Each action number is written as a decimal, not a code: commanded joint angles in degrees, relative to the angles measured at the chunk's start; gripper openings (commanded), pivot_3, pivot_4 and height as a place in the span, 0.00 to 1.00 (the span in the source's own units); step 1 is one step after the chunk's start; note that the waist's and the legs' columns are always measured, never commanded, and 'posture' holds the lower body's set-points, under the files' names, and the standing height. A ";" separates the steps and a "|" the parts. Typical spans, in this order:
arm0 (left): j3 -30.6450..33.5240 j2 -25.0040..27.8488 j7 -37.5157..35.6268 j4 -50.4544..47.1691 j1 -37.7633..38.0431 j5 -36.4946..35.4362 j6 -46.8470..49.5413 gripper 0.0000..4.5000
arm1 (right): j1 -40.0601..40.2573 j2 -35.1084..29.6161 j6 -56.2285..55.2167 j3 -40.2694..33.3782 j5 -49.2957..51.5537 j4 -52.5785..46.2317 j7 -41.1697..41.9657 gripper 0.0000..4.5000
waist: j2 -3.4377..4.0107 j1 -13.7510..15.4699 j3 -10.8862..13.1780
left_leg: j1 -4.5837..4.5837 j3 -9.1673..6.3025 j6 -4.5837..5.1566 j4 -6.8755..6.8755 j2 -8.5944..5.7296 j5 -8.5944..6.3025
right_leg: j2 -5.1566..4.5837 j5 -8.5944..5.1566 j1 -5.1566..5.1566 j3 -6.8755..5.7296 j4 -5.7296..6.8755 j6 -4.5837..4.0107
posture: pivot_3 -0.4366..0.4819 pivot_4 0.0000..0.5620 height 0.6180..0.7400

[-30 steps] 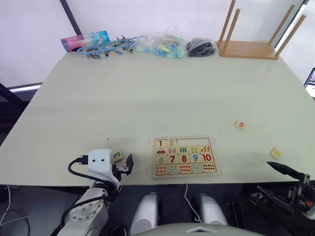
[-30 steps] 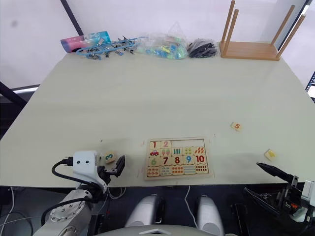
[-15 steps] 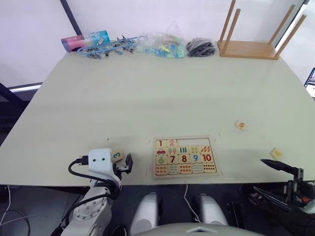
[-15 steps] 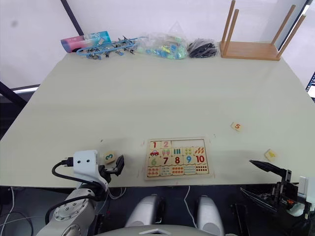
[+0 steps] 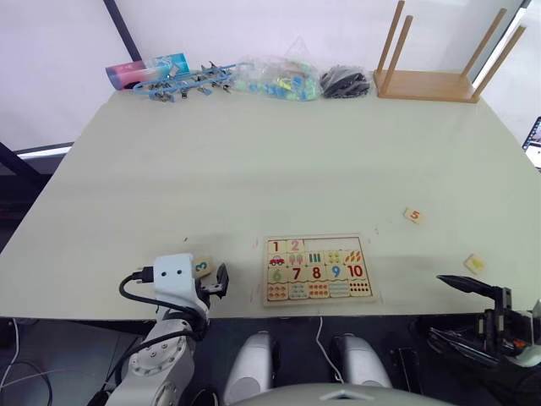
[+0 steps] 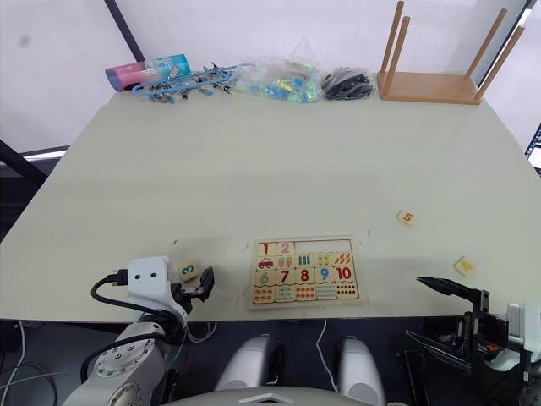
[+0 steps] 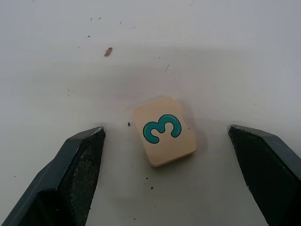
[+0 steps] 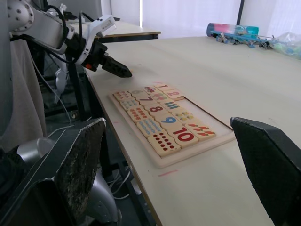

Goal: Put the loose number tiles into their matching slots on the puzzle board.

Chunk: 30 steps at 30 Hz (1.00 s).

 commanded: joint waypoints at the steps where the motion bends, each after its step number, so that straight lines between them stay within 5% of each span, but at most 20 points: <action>1: 0.13 0.01 0.19 -1.62 0.00 0.81 0.97 0.98 | 0.25 -0.10 0.13 -0.49 0.72 -1.69 0.00 1.00 | 0.00 0.00 0.00 | 0.00 -0.01 0.00 0.01 0.00 0.00 | 0.02 0.00 0.01 0.02 0.00 0.00 | 0.48 0.27 1.00; 21: 0.32 -1.49 0.27 2.42 1.08 3.21 -2.57 0.98 | -0.14 0.09 -0.45 -0.62 0.38 -1.85 -1.12 1.00 | 0.13 -0.05 -0.07 | 0.02 -0.11 -0.01 0.17 0.03 0.00 | 0.16 0.00 0.11 0.12 0.06 0.01 | 0.48 0.27 1.00; 29: 0.46 -1.69 -0.17 2.66 1.27 3.47 -3.33 0.21 | -0.51 0.07 -0.42 -0.56 0.33 -1.32 -0.95 1.00 | 0.13 -0.06 -0.08 | 0.02 -0.11 -0.01 0.17 0.03 0.00 | 0.16 -0.01 0.10 0.12 0.06 0.01 | 0.48 0.27 1.00; 30: 0.46 -1.69 -0.18 2.69 1.31 3.51 -3.42 0.21 | -0.58 0.08 -0.45 -0.55 0.31 -1.22 -0.92 1.00 | 0.13 -0.06 -0.08 | 0.02 -0.11 -0.01 0.17 0.02 0.00 | 0.16 -0.01 0.10 0.12 0.06 0.01 | 0.48 0.27 1.00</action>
